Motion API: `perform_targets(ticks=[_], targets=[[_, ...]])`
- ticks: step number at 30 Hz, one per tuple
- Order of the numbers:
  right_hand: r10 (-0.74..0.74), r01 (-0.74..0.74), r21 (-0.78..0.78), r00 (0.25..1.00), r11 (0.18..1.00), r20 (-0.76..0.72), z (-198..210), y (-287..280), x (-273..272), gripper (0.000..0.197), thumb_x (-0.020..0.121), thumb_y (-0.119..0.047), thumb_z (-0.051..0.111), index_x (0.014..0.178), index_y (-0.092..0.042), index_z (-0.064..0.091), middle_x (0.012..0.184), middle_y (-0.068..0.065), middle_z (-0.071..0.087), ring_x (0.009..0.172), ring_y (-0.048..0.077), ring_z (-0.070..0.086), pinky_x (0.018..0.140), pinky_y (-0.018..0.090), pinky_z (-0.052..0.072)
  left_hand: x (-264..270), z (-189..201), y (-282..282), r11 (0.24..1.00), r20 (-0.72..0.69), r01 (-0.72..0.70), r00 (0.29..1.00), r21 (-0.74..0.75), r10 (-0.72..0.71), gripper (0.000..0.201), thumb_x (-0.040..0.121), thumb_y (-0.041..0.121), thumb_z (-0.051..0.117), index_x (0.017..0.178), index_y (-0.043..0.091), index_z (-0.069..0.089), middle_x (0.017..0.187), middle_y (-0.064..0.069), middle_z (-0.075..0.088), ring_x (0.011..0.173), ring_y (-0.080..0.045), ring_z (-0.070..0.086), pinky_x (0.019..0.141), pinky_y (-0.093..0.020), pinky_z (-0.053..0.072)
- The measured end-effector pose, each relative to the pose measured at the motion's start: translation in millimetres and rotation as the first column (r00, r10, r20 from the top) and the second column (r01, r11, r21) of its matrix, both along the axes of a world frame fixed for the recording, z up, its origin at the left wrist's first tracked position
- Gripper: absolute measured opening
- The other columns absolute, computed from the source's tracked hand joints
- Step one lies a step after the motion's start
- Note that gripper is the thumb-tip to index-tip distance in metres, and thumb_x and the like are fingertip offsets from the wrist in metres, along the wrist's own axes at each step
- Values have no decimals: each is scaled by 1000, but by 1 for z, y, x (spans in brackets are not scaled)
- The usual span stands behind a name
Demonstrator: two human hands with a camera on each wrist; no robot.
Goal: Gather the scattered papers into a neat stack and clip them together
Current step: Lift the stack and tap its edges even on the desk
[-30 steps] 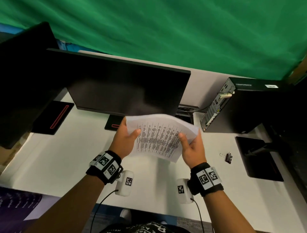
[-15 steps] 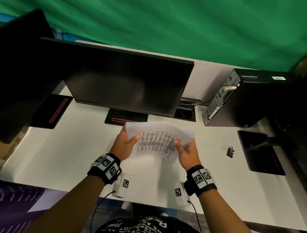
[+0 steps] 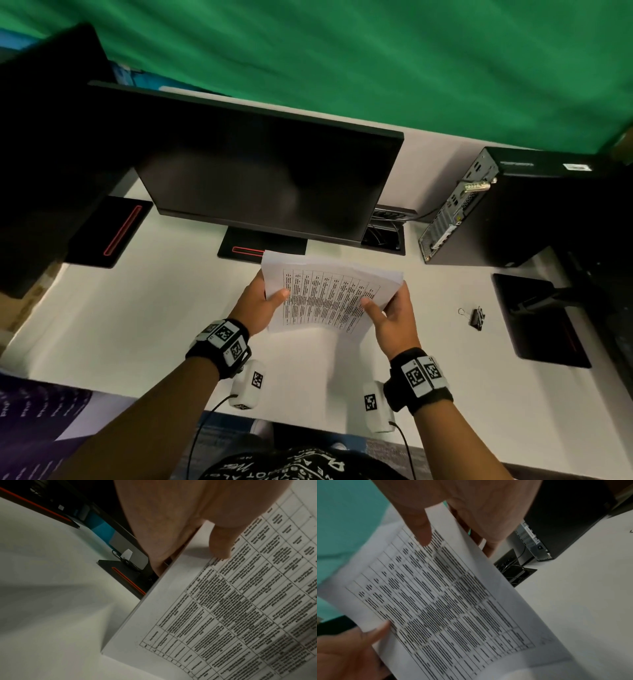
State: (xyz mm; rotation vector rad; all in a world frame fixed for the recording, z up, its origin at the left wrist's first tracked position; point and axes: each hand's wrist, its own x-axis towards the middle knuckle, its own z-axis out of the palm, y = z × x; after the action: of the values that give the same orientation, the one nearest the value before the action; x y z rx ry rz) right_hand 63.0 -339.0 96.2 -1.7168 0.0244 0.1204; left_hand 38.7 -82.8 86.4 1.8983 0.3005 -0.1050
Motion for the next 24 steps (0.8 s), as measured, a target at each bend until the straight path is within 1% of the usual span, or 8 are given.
perform_targets(ticks=[3, 5, 8, 11, 16, 20, 22, 24], targets=[[1, -1, -19, 999, 1000, 47, 4, 0, 2, 37, 89, -8, 70, 108, -37, 57, 111, -3, 69, 107, 17, 65, 96, 44, 54, 0, 5, 3, 999, 11, 25, 1000, -31, -25, 42, 93, 15, 60, 132, 18, 47, 126, -2, 62, 116, -22, 59, 98, -44, 51], [7, -6, -15, 998, 1000, 66, 8, -2, 3, 38, 87, -10, 73, 106, -37, 55, 111, 0, 69, 107, 20, 65, 95, 46, 55, 0, 16, 6, 988, 66, 43, 997, -147, -34, 42, 88, 14, 66, 126, 22, 49, 121, -1, 64, 112, -20, 62, 95, -45, 53], [16, -26, 83, 992, 996, 126, 19, -1, 2, 48, 78, -16, 77, 113, -35, 50, 119, 4, 65, 108, 23, 64, 84, 32, 58, 2, 41, 6, 933, 236, 72, 972, -354, 15, 44, 78, 30, 70, 117, 21, 52, 123, -6, 59, 109, -20, 62, 88, -34, 54], [-3, -24, 188, 989, 982, 146, 30, 9, 1, 52, 75, -27, 77, 118, -29, 48, 121, 4, 63, 104, 16, 63, 78, 24, 56, 6, 58, -6, 927, 341, 27, 934, -375, 110, 28, 83, 39, 60, 109, 28, 59, 123, -5, 60, 118, -21, 56, 100, -37, 43], [-196, 179, 272, 980, 946, 37, 39, 24, 4, 29, 77, -52, 63, 97, -30, 61, 103, 7, 71, 95, 28, 66, 77, 39, 56, 13, 65, -16, 915, 264, -118, 936, -385, 232, 21, 91, 32, 54, 101, 14, 59, 110, 0, 70, 108, -19, 65, 101, -52, 45], [-266, 256, 209, 964, 944, 23, 42, 30, 8, 19, 93, -36, 54, 84, -23, 64, 88, 0, 70, 85, 21, 65, 68, 32, 50, 18, 64, -16, 913, 232, -143, 941, -383, 245, 19, 91, 32, 52, 97, 15, 60, 108, -1, 71, 105, -25, 67, 99, -57, 46], [-269, 257, 203, 963, 945, 31, 45, 30, 9, 21, 99, -25, 50, 85, -16, 63, 85, -1, 68, 79, 17, 63, 62, 23, 49, 20, 66, -17, 907, 234, -145, 939, -395, 252, 19, 93, 32, 51, 96, 16, 60, 107, -2, 71, 104, -26, 67, 97, -57, 47], [-255, 245, 199, 967, 949, 24, 48, 29, 10, 22, 101, -26, 49, 89, -12, 61, 83, -2, 66, 76, 14, 62, 54, 15, 47, 20, 66, -16, 907, 251, -127, 937, -402, 242, 19, 92, 36, 52, 96, 20, 60, 109, -1, 70, 106, -26, 66, 98, -57, 46]])
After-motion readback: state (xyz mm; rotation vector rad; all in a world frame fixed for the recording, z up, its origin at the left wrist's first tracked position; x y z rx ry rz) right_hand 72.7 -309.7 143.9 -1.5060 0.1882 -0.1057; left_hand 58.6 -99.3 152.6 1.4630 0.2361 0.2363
